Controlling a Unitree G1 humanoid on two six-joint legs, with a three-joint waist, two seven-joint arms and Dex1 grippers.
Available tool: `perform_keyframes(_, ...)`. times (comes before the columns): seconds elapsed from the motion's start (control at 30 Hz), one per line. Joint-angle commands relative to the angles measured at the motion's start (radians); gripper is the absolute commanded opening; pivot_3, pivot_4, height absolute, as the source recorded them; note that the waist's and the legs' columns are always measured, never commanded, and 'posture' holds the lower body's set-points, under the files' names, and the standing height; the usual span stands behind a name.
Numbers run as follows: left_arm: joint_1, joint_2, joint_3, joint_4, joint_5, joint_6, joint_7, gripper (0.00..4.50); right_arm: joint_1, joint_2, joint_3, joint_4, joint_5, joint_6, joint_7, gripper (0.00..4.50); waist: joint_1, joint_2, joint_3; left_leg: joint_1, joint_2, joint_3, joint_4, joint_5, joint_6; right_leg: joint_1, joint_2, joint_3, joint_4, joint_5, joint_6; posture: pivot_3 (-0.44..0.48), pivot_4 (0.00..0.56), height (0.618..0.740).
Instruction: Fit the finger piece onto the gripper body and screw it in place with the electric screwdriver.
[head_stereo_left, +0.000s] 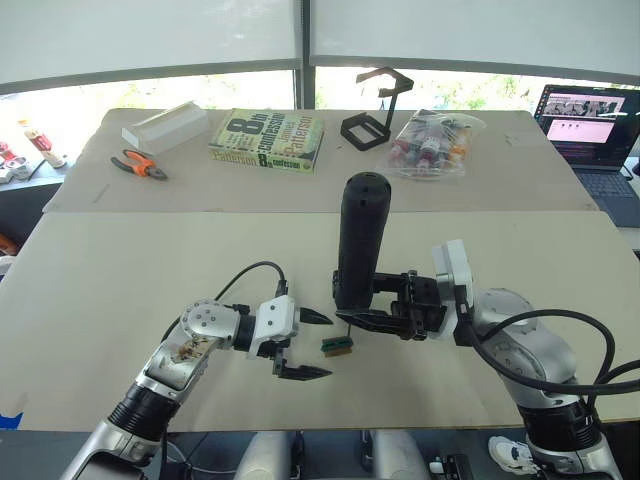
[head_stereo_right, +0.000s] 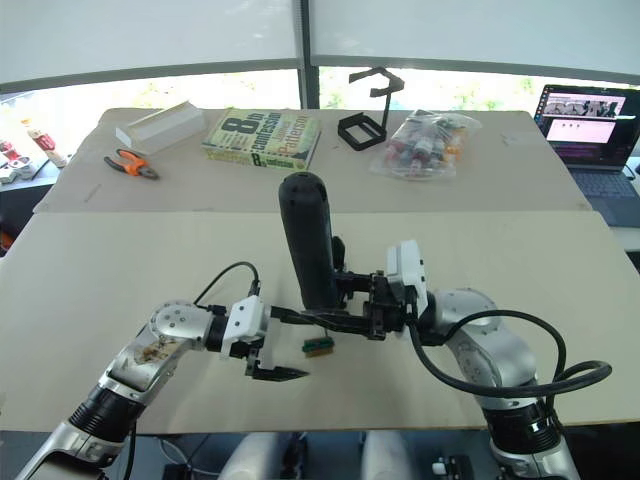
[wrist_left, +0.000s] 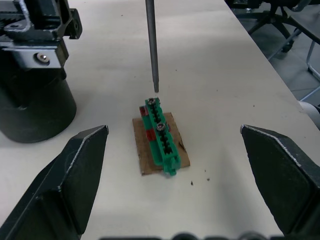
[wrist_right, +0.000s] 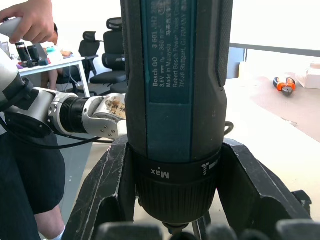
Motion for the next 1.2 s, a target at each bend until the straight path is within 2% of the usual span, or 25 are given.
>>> perform_keyframes(0.03,-0.014,-0.002,0.003,-0.004,0.005,-0.021,0.0,4.5,0.001,0.003,-0.026,-0.037,0.014,-0.045,0.005,1.89,0.0,0.0,0.0,0.0,0.0,0.0,0.0,0.0,0.0,0.0,0.0,0.0,0.0,0.0,0.0,0.0,0.15,0.74)
perform_keyframes(1.2,-0.023,-0.009,0.002,-0.007,0.003,-0.015,0.004,4.5,0.011,0.02,-0.019,0.007,-0.016,-0.089,0.02,1.89,0.0,0.0,0.0,0.0,0.0,0.0,0.0,0.0,0.0,0.0,0.0,0.0,0.0,0.0,0.0,0.0,0.15,0.74)
